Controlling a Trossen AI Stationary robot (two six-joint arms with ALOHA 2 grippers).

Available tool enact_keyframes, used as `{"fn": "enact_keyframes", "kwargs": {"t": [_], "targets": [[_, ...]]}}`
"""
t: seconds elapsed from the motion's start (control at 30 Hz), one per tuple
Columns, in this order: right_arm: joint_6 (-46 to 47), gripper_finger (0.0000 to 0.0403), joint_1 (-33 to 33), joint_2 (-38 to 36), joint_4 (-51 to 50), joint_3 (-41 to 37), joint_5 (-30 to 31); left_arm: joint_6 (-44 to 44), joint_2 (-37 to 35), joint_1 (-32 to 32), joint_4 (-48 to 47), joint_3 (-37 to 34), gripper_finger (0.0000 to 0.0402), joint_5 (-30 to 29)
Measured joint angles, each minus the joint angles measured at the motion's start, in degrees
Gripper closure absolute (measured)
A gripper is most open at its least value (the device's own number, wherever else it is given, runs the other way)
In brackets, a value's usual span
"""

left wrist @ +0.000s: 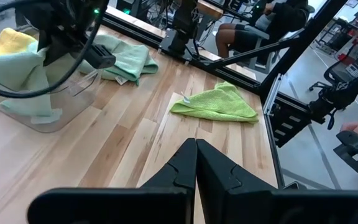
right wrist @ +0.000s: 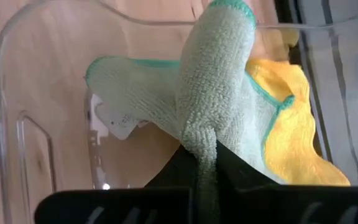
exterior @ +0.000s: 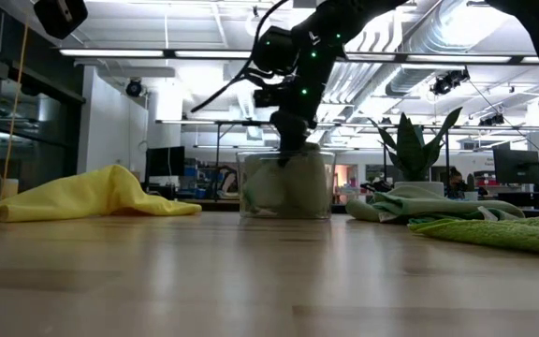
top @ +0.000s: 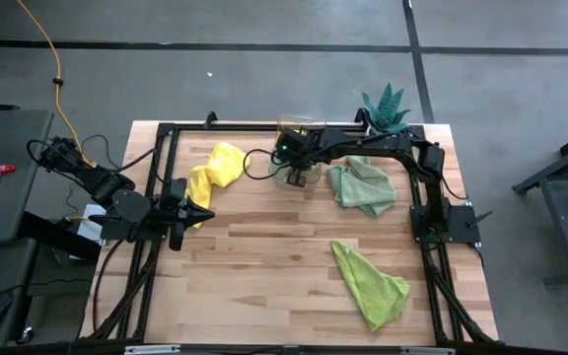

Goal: Fold microfiber towels
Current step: Put the folded blue towel into the transparent bin

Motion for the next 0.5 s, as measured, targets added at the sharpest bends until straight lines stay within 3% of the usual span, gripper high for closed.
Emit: {"fn": "enact_keyframes", "kwargs": {"t": [0.3,0.5], "targets": [[-1.7,0.0403,0.1,-0.1,-0.6,-3.3,-0.4,-0.1,0.0,0.0,-0.1,0.0,0.0402,0.4],[-1.9,0.0403,0.5,-0.1,1.7,-8.7,-6.6,-0.1,0.0,0.0,-0.1,0.0,0.0401,0.4]]}}
